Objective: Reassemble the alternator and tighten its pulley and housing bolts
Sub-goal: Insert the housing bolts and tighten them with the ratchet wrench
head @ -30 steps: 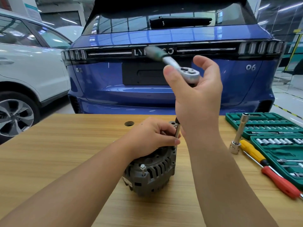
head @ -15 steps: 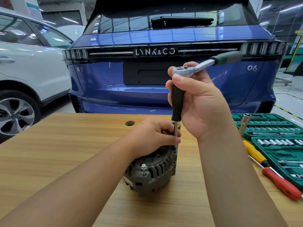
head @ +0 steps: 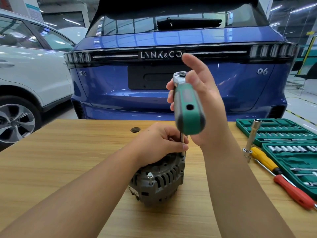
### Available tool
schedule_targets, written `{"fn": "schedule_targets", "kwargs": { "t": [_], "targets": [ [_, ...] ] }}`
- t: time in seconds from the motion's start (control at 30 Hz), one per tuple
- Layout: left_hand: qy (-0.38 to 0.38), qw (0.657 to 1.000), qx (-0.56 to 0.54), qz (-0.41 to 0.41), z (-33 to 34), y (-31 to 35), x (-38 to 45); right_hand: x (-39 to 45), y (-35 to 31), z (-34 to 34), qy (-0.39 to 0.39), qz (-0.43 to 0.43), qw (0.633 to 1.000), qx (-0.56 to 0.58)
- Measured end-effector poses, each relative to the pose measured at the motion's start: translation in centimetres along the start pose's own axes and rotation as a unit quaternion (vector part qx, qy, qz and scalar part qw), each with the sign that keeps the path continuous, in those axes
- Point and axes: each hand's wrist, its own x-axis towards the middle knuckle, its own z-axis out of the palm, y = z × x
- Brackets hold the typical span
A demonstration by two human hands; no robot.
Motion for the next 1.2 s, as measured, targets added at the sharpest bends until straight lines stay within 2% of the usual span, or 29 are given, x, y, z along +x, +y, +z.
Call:
{"fn": "schedule_targets", "kwargs": {
  "t": [0.07,0.2,0.23,0.27,0.33,0.4,0.47,0.53,0.6,0.7,0.8,0.87,0.97,1.03,1.2],
  "targets": [
    [0.001,1.000,0.000,0.002,0.1,0.0,0.1,0.0,-0.1,0.2,0.041,0.006,0.999,-0.008],
    [-0.017,1.000,0.020,0.008,0.1,0.2,0.0,0.0,-0.5,0.6,0.212,0.000,0.972,-0.106],
    [-0.021,1.000,0.021,0.009,0.1,0.2,0.1,0.0,-0.7,0.5,0.227,0.001,0.968,-0.105],
    [-0.025,0.999,0.023,0.009,0.0,0.1,0.1,0.0,-0.9,0.5,0.215,0.016,0.973,-0.082],
    [-0.026,0.999,0.022,0.010,0.0,0.0,0.1,-0.1,-1.5,0.3,0.139,0.083,0.987,0.015],
    [-0.018,1.000,0.017,0.014,0.0,-0.1,0.1,-0.2,-1.9,-0.1,0.054,0.146,0.983,0.099],
    [-0.015,1.000,0.012,0.017,0.0,-0.1,0.0,-0.2,-2.2,-0.3,0.011,0.167,0.977,0.135],
    [-0.014,1.000,0.011,0.018,0.1,-0.1,0.0,-0.1,-2.3,-0.3,0.012,0.145,0.975,0.166],
    [-0.011,1.000,0.012,0.018,0.1,0.0,0.1,0.0,-1.7,-0.1,0.047,0.089,0.984,0.144],
    [-0.008,1.000,0.010,0.011,0.2,0.1,0.1,0.0,-0.5,0.9,0.108,-0.031,0.993,-0.040],
    [-0.004,1.000,-0.007,0.015,0.2,0.1,0.0,-0.2,0.4,1.7,0.073,-0.102,0.982,-0.141],
    [-0.007,1.000,-0.008,0.013,0.2,0.1,-0.1,-0.3,0.4,2.0,0.063,-0.084,0.988,-0.112],
    [-0.002,1.000,0.006,0.011,0.1,0.0,-0.1,-0.3,0.0,1.7,0.048,-0.004,0.999,0.006],
    [0.002,1.000,0.007,0.006,0.1,0.1,-0.1,-0.2,-0.2,1.3,0.023,0.029,0.998,0.046],
    [-0.001,1.000,0.005,0.009,0.1,0.0,0.0,-0.1,-0.3,1.0,0.072,0.034,0.997,-0.024]
  ]
}}
